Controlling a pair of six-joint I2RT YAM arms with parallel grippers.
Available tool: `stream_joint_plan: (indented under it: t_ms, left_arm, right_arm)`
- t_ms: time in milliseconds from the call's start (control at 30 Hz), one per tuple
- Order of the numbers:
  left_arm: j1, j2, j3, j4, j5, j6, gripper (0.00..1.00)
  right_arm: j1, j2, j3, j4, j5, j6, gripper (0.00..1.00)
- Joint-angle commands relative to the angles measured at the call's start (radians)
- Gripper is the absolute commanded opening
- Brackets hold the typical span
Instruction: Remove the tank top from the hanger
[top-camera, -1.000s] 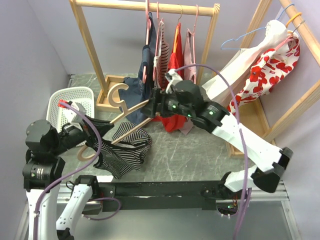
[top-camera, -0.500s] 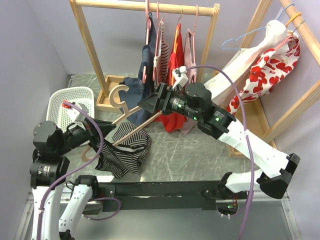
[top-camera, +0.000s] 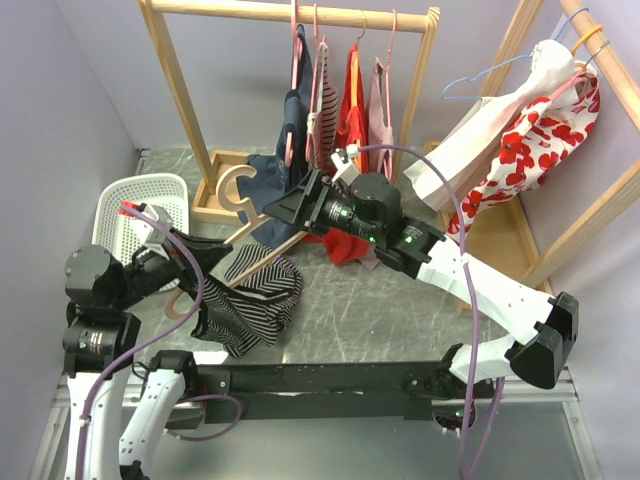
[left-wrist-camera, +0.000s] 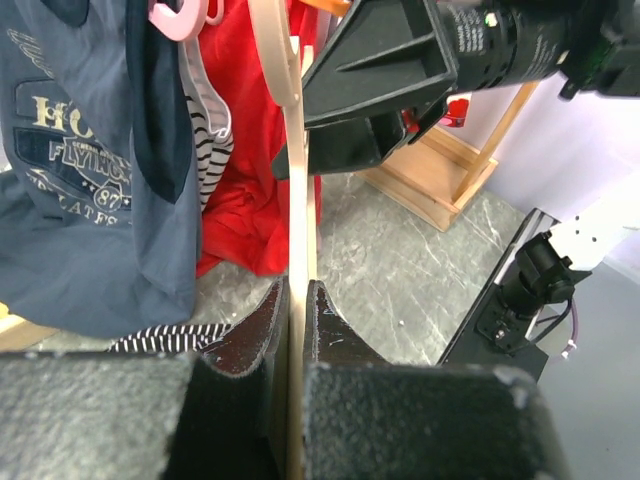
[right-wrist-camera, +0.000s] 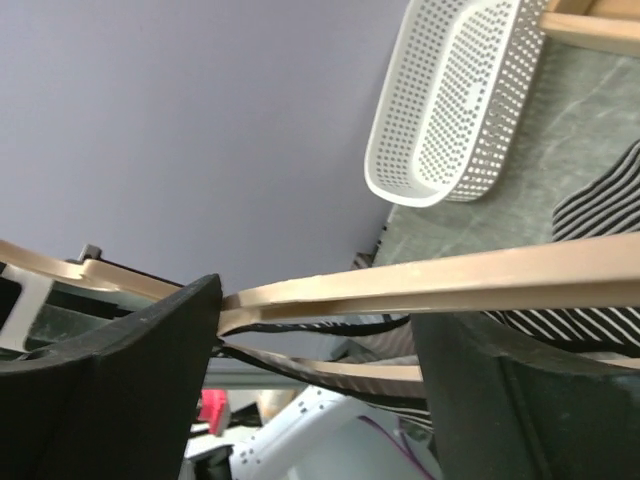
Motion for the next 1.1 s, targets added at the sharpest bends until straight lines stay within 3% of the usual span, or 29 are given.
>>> stream_joint_plan:
  t_ms: [0,133,267,300,367,467,533,700,900,967,1000,1033,1067]
  left_arm:
    - [0.0,0.007,0.001,0.102,0.052,-0.025,0.01]
    - [0.0,0.022,-0.004,0.111,0.066,-0.026,0.01]
    - [0.0,0.03,-0.01,0.123,0.069,-0.029,0.01]
    - [0.0,0.03,-0.01,0.123,0.068,-0.028,0.01]
    - [0.0,0.03,-0.013,0.109,0.055,-0.023,0.01]
    - [0.0,0.036,-0.019,0.102,0.043,-0.016,0.01]
    - [0.0,0.038,-0.019,0.102,0.032,-0.017,0.01]
    - [0.0,0.034,-0.006,0.065,-0.009,0.015,0.01]
    - [0.0,0.036,-0.002,0.06,-0.121,0.006,0.01]
    - [0.0,0.039,-0.001,0.062,-0.221,-0.006,0.15]
    - [0.0,0.042,0.01,0.053,-0.271,-0.013,0.33]
    - [0.0,0.054,0.017,0.018,-0.312,-0.011,0.7]
    - [0.0,0.06,0.025,0.007,-0.363,-0.007,0.75]
  right_arm:
    - [0.008,-0.026,-0.026,0.134,0.04,0.031,0.77]
    - [0.009,0.016,0.039,0.101,0.031,0.014,0.65]
    - [0.009,0.02,0.008,0.155,0.022,0.033,0.44]
    - [0.009,0.02,0.008,0.153,0.022,0.028,0.42]
    - [0.011,0.022,0.009,0.157,0.018,0.022,0.26]
    - [0.009,0.019,0.006,0.158,0.015,0.014,0.14]
    - [0.011,0.017,0.0,0.155,0.021,0.01,0.09]
    - [0.011,0.011,-0.004,0.152,0.024,0.001,0.08]
    - [0.024,-0.018,-0.026,0.161,0.083,-0.036,0.0]
    - [0.035,-0.035,-0.018,0.14,0.12,-0.088,0.0]
    - [0.044,-0.044,-0.015,0.131,0.158,-0.108,0.0]
    - [0.055,-0.055,-0.014,0.108,0.177,-0.125,0.0]
    - [0.063,-0.065,-0.014,0.1,0.185,-0.157,0.0]
